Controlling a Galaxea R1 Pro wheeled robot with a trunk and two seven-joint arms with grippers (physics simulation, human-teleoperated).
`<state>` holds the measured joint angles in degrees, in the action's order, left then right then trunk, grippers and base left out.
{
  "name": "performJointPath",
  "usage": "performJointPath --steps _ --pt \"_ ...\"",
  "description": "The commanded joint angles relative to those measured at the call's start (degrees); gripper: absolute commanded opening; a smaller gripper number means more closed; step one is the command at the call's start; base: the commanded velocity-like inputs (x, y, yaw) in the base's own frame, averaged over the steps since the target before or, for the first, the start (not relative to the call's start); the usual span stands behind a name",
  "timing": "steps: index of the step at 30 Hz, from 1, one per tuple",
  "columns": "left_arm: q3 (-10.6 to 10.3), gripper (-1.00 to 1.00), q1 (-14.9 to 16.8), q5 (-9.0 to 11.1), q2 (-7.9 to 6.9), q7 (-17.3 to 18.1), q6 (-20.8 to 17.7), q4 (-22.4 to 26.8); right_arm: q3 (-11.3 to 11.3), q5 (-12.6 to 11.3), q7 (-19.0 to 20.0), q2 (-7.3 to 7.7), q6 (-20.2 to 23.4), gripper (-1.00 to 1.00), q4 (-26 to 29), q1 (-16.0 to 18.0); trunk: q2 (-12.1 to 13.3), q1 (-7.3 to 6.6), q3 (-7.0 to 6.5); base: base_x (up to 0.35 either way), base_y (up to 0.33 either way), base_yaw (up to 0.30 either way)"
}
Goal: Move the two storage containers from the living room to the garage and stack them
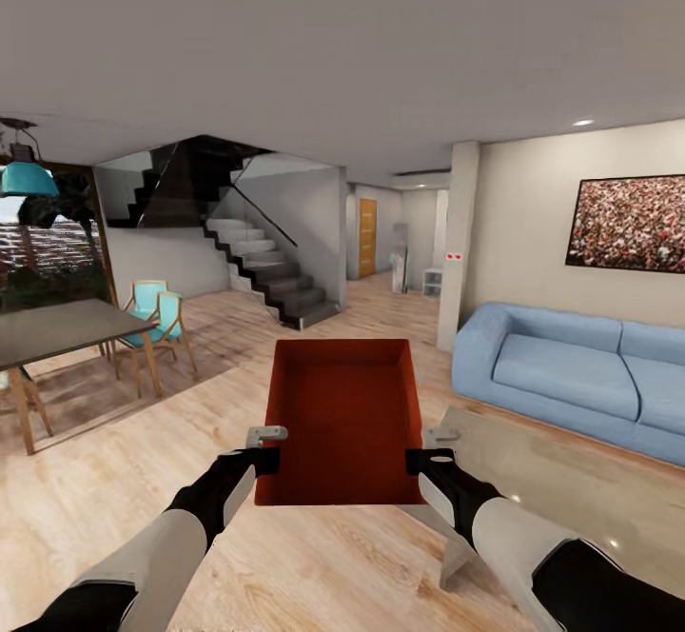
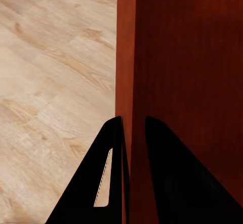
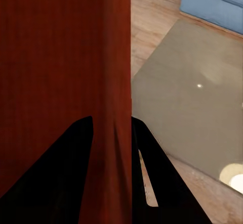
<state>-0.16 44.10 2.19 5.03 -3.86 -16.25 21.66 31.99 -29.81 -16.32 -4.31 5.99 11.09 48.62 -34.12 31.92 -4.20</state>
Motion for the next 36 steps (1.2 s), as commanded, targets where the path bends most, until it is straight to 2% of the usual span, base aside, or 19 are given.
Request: performJointPath --steps 1,12,31,36 --pt "-0.02 -1.00 0.02 0.84 0.07 -0.45 -0.27 0.05 1.67 -0.60 1.12 0.00 0.35 -1.00 0.25 -0.02 -0.03 0.02 -0.02 0.000 0.000 0.291" --pt "-0.02 -1.00 0.02 0.84 0.07 -0.45 -0.22 0.05 1.64 -0.66 1.12 0.00 0.42 -1.00 0.25 -0.02 -0.03 0.02 -0.11 0.000 0.000 0.113" --pt "-0.02 -1.00 0.02 0.87 0.07 -0.45 -0.18 0.05 1.67 -0.67 1.12 0.00 0.43 -1.00 0.25 -0.02 -0.03 0.02 0.34 0.000 0.000 0.276" --pt "-0.02 -1.00 0.02 0.88 0.07 -0.45 -0.20 0.05 1.67 -0.67 1.12 0.00 0.43 -1.00 0.25 -0.02 -0.03 0.02 0.39 0.000 0.000 0.075"
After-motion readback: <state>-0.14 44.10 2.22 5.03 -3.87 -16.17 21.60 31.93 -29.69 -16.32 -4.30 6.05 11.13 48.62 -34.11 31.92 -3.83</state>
